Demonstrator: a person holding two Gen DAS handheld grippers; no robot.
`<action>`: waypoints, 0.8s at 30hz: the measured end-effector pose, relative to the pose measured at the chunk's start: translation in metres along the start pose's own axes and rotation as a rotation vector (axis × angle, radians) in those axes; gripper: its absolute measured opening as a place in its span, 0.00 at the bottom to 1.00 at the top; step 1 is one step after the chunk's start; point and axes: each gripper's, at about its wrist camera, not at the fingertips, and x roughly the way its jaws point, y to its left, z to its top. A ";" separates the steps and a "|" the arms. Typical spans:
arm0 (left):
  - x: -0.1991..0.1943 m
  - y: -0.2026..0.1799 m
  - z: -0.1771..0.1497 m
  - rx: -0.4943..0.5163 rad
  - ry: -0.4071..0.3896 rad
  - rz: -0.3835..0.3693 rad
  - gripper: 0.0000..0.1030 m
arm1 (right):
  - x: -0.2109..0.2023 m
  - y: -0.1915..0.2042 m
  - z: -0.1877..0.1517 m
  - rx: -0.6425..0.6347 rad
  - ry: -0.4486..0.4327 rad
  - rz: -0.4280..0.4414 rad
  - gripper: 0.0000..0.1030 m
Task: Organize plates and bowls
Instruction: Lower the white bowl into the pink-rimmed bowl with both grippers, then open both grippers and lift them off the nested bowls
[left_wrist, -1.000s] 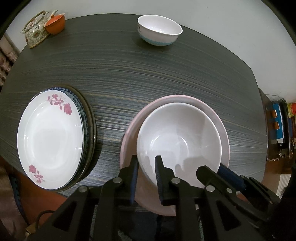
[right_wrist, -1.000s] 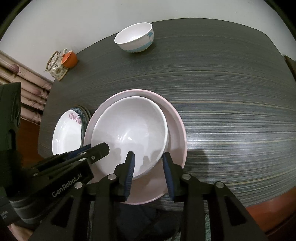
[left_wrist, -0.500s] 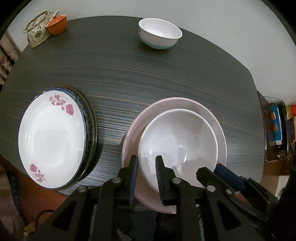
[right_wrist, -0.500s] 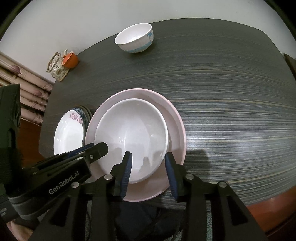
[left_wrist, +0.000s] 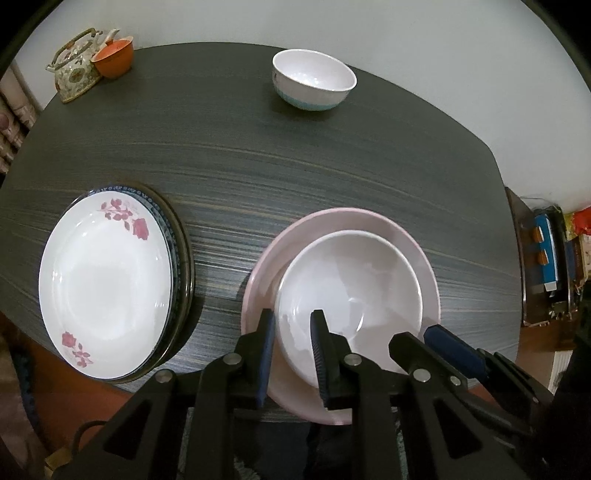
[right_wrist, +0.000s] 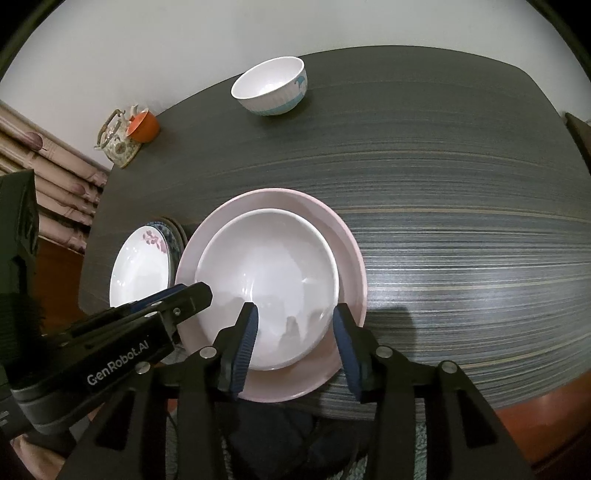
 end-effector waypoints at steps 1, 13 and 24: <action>-0.003 0.001 0.000 -0.002 -0.009 -0.004 0.20 | -0.001 0.000 0.000 -0.001 -0.002 0.002 0.39; -0.016 0.010 0.011 -0.005 -0.061 -0.004 0.30 | -0.014 -0.005 0.010 -0.003 -0.058 0.006 0.41; -0.011 0.026 0.026 -0.049 -0.059 0.031 0.37 | -0.021 -0.025 0.026 0.015 -0.094 0.000 0.42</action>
